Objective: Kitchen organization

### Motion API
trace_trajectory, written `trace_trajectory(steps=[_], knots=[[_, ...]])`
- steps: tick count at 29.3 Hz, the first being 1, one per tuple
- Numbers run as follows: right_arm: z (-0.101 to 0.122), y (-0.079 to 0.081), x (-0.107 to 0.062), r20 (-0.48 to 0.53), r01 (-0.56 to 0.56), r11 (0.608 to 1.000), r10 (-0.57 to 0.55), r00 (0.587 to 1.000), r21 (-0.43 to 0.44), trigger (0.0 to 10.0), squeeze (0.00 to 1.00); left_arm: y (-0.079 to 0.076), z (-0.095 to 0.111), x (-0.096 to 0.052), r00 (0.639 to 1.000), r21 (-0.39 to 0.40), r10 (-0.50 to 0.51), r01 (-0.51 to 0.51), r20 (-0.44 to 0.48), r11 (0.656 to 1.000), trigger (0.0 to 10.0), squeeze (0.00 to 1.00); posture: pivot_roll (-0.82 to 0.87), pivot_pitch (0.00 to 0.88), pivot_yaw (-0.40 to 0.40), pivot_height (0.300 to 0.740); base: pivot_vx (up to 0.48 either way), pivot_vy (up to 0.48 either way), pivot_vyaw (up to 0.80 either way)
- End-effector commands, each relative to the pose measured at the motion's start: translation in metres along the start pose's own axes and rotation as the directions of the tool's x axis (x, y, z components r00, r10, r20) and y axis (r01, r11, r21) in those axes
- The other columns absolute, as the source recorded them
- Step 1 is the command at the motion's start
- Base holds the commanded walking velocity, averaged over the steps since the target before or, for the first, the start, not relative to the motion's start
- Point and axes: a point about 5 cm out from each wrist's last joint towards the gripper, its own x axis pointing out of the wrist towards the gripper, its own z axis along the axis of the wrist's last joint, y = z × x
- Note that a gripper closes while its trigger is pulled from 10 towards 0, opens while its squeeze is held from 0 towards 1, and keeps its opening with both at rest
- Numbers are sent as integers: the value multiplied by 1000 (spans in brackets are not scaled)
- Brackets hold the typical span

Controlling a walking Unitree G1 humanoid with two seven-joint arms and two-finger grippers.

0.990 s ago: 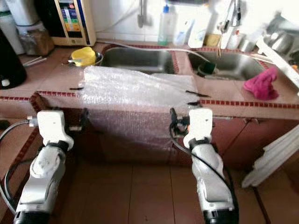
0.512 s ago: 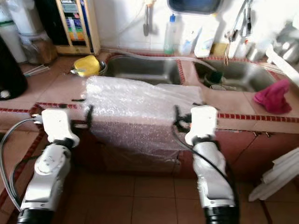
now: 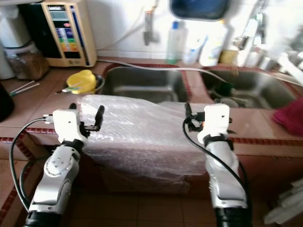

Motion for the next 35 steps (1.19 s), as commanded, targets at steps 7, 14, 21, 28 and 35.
trace_trajectory(steps=[7,14,21,28,35], knots=[[10,-14,-2,32,35,999,-35,999,-3,10000,0,-7,7,3,1000,5,-10,10,17,1000,10000,0,2,0,-13,740,0,0,0],[11,-12,-2,37,27,1000,-27,999,3,10000,0,-8,8,5,1000,-1,-14,15,17,1000,10000,0,3,0,-14,740,0,-157,0],[11,-9,-1,36,17,1000,-18,999,7,10000,0,-7,6,6,1000,-4,-9,9,8,1000,10000,0,4,0,-16,740,0,-447,0],[12,-5,0,42,-16,999,15,999,36,10000,0,-6,5,6,1000,2,-6,6,2,1000,10000,0,11,0,-18,740,0,-459,0],[6,2,1,45,-12,999,10,999,49,10000,0,-1,4,5,1000,32,9,-9,-12,999,10000,0,57,0,10,740,0,-48,0]])
